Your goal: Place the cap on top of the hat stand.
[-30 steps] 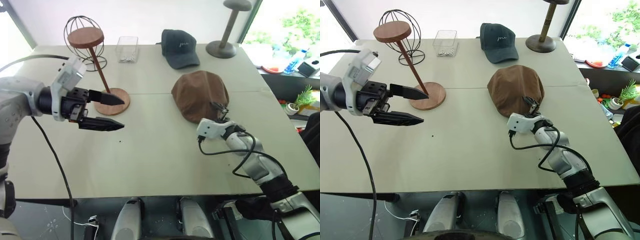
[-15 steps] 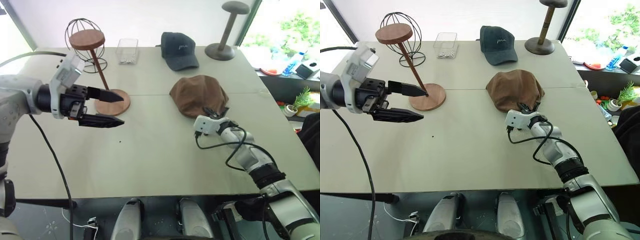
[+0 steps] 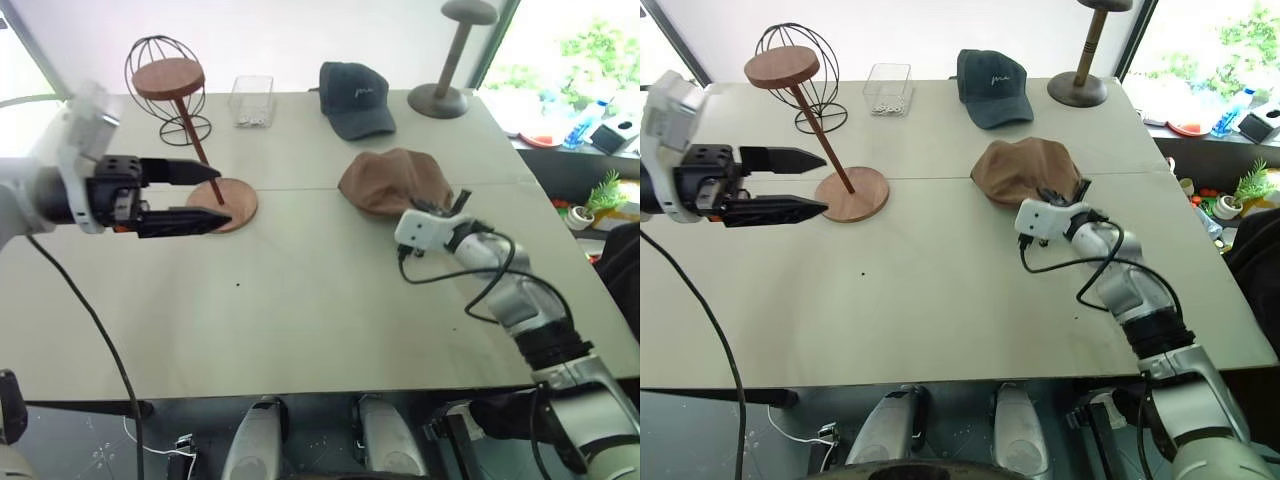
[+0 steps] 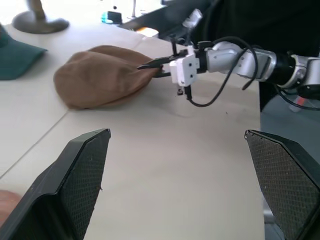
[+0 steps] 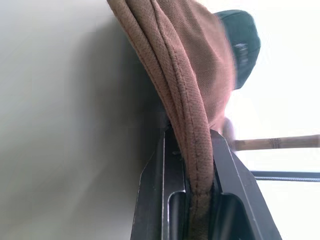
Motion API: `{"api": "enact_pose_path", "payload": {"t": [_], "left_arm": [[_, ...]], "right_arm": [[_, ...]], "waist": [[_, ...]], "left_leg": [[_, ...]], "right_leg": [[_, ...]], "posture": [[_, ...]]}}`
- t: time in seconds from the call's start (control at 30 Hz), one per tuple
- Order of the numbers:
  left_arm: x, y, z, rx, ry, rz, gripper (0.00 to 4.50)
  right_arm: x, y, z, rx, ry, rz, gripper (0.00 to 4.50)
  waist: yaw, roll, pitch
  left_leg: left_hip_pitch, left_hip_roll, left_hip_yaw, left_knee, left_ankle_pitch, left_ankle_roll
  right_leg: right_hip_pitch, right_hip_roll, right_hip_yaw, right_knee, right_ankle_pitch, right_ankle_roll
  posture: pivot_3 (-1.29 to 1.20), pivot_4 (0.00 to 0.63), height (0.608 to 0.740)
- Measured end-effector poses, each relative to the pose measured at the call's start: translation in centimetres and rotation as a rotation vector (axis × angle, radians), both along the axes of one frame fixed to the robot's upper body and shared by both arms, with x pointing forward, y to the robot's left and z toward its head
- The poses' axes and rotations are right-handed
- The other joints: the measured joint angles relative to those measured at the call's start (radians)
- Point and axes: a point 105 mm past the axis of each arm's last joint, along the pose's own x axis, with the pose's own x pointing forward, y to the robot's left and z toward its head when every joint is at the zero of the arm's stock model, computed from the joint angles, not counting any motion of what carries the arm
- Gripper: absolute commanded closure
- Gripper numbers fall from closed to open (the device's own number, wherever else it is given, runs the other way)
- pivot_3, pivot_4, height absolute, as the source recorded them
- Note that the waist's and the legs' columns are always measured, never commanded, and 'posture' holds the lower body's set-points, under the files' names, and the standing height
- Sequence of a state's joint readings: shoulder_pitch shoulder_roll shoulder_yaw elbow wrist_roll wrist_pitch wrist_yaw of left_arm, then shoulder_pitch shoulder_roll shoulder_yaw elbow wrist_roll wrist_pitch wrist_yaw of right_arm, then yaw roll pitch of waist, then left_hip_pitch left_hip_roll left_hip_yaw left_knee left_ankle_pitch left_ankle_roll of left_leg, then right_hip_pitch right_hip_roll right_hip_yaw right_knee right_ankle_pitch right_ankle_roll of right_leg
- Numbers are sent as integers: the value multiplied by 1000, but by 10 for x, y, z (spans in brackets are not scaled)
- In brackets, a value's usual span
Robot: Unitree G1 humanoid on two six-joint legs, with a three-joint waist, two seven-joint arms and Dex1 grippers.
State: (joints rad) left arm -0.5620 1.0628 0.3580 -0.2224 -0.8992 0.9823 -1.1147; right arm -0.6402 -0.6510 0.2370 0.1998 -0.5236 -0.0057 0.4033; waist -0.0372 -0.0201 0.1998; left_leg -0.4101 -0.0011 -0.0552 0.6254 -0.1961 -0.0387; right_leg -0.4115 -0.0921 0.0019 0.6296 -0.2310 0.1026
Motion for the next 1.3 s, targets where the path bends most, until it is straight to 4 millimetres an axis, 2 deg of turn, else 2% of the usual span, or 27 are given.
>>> {"api": "enact_pose_path", "payload": {"t": [0.1,0.17,0.23,0.33,0.47,0.57,0.63,0.77,1.0,1.1,1.2,1.3], "left_arm": [[-4,20,11,-53,-57,143,0],[-11,41,22,-101,-106,262,0],[-19,60,30,-137,-140,364,0],[-34,86,34,-170,-157,490,0],[-53,118,37,-191,-177,634,0],[-65,132,41,-210,-195,701,0],[-74,140,44,-225,-214,742,0],[-84,147,43,-227,-220,799,0],[-88,137,42,-219,-219,814,0],[-87,131,47,-227,-235,811,0],[-85,126,54,-232,-252,808,0],[-79,123,51,-222,-230,805,0]], "right_arm": [[6,22,79,26,-168,84,4488],[1,47,132,53,-290,177,4488],[-3,74,166,89,-362,268,4488],[-4,116,189,148,-378,395,4488],[-2,174,194,192,-337,526,4488],[-10,210,204,224,-339,613,4488],[-22,241,214,259,-336,686,4488],[-35,270,216,285,-328,750,4488],[-39,295,186,289,-232,803,4488],[-36,299,173,275,-204,791,4488],[-28,292,159,239,-209,764,4488],[-21,271,147,221,-219,761,4488]], "waist": [[-13,0,1],[-21,0,1],[-26,-1,1],[-35,-1,0],[-37,-1,1],[-31,-1,1],[-33,-1,0],[-34,-3,-1],[-35,-5,-2],[-34,-6,-2],[-33,-6,-2],[-31,-6,-2]], "left_leg": [[0,1,0,-5,0,0],[0,2,-1,-10,0,0],[0,3,-2,-12,0,0],[0,4,-1,-15,0,0],[0,5,0,-15,0,0],[-1,6,-1,-15,0,-1],[-1,6,-1,-15,0,-2],[-1,7,-1,-16,0,-3],[-1,7,-1,-16,1,-4],[-1,8,-2,-18,1,-4],[-1,9,-2,-18,1,-4],[-1,9,-2,-18,1,-4]], "right_leg": [[-3,1,0,1,0,0],[-5,2,0,1,1,1],[-7,4,0,1,1,1],[-8,5,-1,2,0,0],[-11,5,0,2,-1,-4],[-11,5,-1,2,-1,-5],[-11,5,-1,2,-1,-6],[-12,5,-1,1,-1,-6],[-12,6,-2,1,-1,-8],[-13,7,-2,1,-2,-9],[-13,9,-2,1,-2,-9],[-12,9,-2,2,-2,-9]], "posture": [[0,150,740],[0,150,740],[0,150,740],[0,150,740],[0,150,740],[0,150,740],[0,150,740],[0,150,740],[0,150,740],[0,150,740],[0,150,740],[0,150,740]]}}
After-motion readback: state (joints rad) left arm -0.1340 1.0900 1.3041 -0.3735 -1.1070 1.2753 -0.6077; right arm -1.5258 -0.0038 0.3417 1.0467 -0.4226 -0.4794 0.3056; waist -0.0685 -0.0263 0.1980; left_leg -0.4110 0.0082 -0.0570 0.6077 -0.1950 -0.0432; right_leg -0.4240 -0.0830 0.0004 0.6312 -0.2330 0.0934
